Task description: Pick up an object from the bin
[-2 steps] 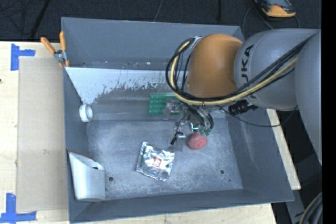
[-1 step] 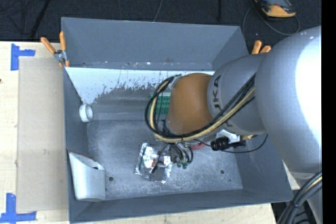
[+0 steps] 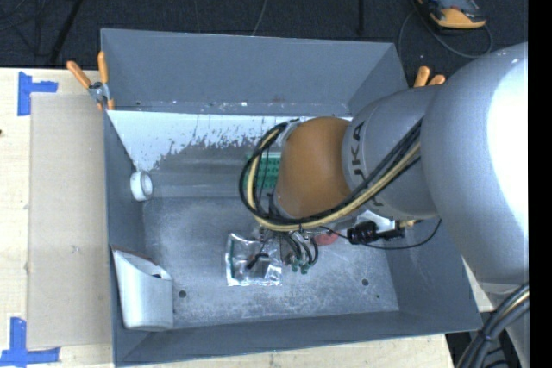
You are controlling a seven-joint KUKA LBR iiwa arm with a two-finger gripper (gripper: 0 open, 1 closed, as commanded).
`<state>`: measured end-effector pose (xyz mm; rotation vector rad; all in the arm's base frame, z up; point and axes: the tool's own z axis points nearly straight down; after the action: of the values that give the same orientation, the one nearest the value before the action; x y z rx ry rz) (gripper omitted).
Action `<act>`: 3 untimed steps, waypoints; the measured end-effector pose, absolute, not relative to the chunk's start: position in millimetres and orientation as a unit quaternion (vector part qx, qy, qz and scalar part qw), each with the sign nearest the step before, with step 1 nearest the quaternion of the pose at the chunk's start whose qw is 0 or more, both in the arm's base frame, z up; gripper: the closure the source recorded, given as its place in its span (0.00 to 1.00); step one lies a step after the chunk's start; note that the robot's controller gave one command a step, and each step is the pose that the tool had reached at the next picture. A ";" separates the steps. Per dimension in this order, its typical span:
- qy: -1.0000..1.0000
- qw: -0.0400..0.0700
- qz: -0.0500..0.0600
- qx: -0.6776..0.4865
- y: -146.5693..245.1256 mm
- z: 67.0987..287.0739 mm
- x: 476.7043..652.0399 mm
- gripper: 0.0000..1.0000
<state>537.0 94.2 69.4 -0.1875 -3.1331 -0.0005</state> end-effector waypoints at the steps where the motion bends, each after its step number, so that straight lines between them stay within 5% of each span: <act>1: -0.998 -0.003 -0.001 -0.057 97.4 212.9 519.1 1.00; 2: -1.000 0.000 0.001 0.024 42.0 184.7 557.7 1.00; 3: -0.961 0.001 -0.001 0.278 88.4 68.7 596.0 1.00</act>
Offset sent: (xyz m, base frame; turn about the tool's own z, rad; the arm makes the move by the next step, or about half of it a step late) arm -0.0191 0.0032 0.1394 -0.0049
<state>596.0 88.4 68.7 0.8735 -3.0156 -0.0017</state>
